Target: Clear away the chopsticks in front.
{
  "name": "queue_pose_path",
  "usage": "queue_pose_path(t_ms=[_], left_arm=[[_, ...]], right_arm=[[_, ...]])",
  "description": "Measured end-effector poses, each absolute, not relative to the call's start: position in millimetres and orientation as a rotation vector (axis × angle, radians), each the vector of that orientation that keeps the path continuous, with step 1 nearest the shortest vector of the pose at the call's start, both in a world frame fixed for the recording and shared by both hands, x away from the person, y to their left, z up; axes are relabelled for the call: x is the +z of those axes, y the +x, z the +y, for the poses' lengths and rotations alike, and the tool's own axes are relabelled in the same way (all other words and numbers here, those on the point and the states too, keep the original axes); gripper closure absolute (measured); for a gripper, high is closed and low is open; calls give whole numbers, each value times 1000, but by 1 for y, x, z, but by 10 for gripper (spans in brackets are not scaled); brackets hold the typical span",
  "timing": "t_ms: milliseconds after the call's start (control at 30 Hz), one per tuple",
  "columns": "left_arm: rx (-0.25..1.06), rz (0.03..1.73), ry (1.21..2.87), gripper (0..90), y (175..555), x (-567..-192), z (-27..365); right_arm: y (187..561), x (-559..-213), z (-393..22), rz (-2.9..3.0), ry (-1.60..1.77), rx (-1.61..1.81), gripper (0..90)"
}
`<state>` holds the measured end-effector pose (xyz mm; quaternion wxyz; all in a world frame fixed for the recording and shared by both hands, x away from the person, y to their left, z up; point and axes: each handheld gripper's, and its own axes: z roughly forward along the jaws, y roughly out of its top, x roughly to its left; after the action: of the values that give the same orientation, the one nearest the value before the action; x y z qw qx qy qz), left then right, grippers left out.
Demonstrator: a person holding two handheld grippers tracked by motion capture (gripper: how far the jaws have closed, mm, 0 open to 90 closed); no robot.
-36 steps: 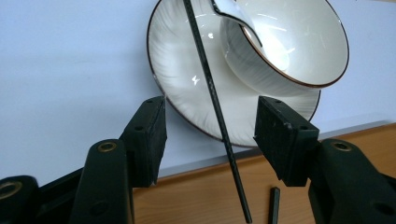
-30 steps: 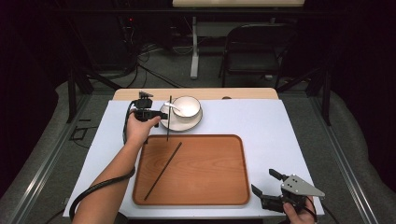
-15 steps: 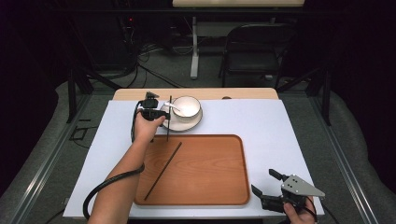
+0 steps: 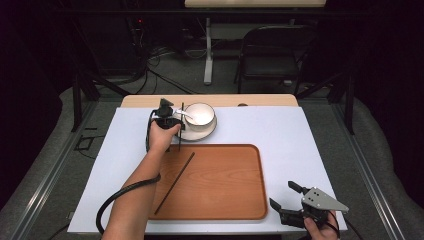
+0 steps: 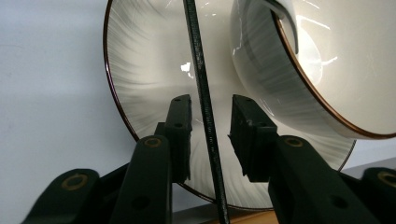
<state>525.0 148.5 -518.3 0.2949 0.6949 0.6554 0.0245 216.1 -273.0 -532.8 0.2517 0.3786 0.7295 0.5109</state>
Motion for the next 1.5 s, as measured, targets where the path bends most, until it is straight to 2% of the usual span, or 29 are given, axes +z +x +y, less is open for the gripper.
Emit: queue_pose_path(t_ms=[300,500,1000,1500], left_arm=[[-55,1869,1768,795,531,-519,153],[-64,1896,1752,854,531,-519,155],[-96,1879,1688,857,523,-510,173],[-67,1815,1714,858,496,-491,211]], right_arm=[[216,-533,-274,1983,1039,1392,145],[216,-533,-274,1987,1035,1391,145],[217,-533,-273,1992,1041,1389,145],[217,-533,-272,1993,1041,1387,145]])
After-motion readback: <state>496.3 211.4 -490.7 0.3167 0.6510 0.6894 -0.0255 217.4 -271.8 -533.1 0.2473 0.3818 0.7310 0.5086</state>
